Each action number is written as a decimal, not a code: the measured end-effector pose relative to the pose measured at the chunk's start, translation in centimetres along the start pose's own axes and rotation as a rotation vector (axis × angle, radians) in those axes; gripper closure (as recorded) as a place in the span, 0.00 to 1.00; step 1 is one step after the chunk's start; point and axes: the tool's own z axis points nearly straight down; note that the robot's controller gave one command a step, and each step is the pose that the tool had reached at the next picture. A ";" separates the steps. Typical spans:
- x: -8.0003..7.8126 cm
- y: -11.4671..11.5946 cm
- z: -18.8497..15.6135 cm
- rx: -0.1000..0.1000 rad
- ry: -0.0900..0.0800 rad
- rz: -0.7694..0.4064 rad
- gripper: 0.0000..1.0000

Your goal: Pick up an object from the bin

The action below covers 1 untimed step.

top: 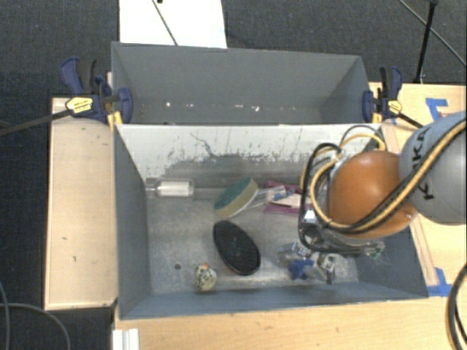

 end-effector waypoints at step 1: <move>0.3 -0.4 -4.6 0.003 -0.007 0.012 1.00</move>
Offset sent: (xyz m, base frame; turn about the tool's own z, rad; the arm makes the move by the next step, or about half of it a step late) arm -0.0006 -0.0046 0.0430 0.0080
